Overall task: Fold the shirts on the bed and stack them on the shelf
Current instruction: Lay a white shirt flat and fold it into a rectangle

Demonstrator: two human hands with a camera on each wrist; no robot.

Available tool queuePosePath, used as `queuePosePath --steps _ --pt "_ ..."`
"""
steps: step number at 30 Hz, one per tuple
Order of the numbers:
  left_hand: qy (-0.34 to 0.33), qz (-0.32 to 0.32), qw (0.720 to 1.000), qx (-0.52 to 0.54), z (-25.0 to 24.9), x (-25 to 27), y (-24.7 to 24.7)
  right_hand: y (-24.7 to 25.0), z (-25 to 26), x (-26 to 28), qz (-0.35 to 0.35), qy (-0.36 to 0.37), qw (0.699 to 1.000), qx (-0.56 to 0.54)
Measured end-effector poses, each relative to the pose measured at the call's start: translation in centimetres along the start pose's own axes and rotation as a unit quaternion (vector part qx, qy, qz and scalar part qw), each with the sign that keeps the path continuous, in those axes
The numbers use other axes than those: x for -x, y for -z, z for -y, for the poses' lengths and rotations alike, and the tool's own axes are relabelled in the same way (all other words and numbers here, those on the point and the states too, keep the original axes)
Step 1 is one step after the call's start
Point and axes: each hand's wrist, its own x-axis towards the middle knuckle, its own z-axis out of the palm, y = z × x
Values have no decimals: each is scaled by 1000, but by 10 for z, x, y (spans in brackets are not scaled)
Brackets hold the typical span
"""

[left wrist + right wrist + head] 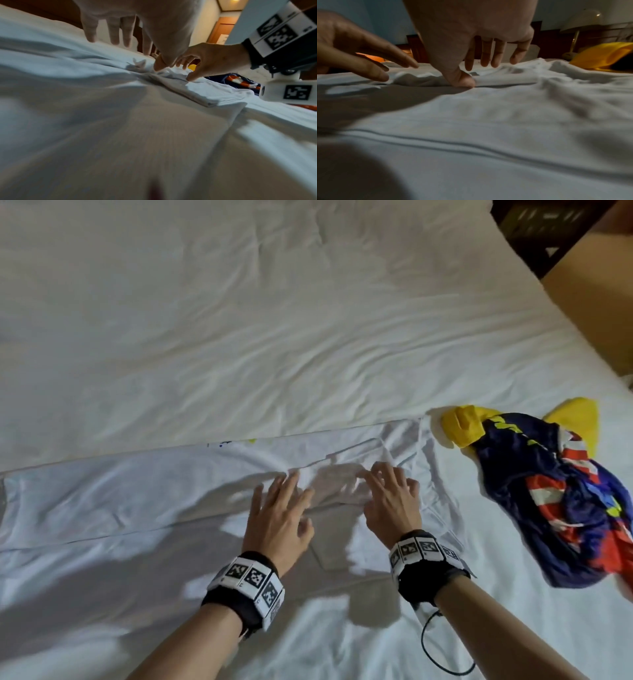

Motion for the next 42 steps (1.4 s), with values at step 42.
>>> queuePosePath --steps 42 --pt "355 -35 933 -33 262 88 94 -71 300 86 98 262 955 -100"
